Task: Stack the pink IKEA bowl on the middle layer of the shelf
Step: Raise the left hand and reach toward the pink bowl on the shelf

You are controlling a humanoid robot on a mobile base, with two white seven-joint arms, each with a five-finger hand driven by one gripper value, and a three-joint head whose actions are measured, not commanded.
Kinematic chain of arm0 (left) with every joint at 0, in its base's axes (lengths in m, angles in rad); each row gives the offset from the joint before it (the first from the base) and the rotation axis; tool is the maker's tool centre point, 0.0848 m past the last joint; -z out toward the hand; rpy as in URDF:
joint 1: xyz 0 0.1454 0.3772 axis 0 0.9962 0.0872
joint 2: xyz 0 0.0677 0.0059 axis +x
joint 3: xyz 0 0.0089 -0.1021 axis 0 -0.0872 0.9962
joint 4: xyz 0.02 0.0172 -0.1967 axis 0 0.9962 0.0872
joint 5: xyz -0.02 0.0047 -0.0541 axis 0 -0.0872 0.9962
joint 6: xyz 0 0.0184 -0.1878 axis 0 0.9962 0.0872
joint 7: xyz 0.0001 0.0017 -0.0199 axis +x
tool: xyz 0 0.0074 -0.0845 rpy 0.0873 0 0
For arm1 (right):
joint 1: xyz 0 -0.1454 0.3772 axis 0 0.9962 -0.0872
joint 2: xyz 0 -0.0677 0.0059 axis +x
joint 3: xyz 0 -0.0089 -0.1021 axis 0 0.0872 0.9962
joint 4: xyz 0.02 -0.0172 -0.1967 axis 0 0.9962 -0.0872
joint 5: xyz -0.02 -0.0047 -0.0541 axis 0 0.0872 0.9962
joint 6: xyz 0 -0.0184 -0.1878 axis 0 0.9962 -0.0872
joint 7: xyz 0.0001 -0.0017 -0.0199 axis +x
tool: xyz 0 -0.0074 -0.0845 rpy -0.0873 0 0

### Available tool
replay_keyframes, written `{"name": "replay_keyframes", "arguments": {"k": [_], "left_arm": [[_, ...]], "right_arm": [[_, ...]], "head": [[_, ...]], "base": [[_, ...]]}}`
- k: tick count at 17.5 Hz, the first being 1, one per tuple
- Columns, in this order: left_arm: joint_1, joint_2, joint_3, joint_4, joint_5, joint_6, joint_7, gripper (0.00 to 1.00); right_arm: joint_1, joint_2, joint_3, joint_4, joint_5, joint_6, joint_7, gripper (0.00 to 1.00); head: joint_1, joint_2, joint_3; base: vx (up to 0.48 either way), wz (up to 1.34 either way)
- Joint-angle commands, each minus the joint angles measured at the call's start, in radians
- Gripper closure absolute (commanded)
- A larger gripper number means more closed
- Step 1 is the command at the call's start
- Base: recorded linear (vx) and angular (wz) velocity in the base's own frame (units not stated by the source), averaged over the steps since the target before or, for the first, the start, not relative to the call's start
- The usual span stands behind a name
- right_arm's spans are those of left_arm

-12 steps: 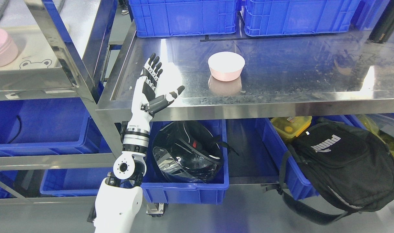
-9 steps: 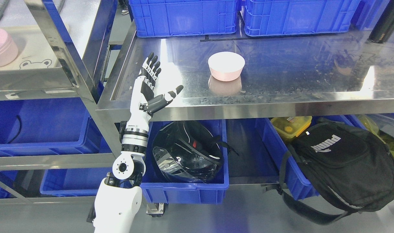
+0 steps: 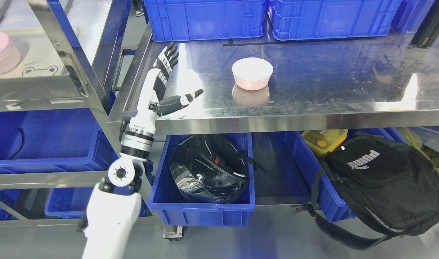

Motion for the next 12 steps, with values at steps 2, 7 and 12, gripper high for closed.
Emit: {"name": "replay_keyframes", "arguments": {"k": [2,7,12], "left_arm": [[-0.247,0.228,-0.073,0.006,-0.424,0.015,-0.415,0.00],[-0.451,0.208,-0.211,0.032,-0.718,0.083,-0.582,0.01],[-0.542,0.065,-0.281,0.135,-0.837,0.086,-0.675,0.07]], "right_arm": [[0.021,-0.018,0.000,-0.017,0.000,0.001,0.000,0.00],[0.021,-0.018,0.000,-0.017,0.000,0.001,0.000,0.00],[0.021,-0.018,0.000,-0.017,0.000,0.001,0.000,0.00]], "head": [[0.0000,0.000,0.000],[0.0000,0.000,0.000],[0.0000,0.000,0.000]], "base": [[0.000,0.00],[0.000,0.00],[0.000,0.00]]}}
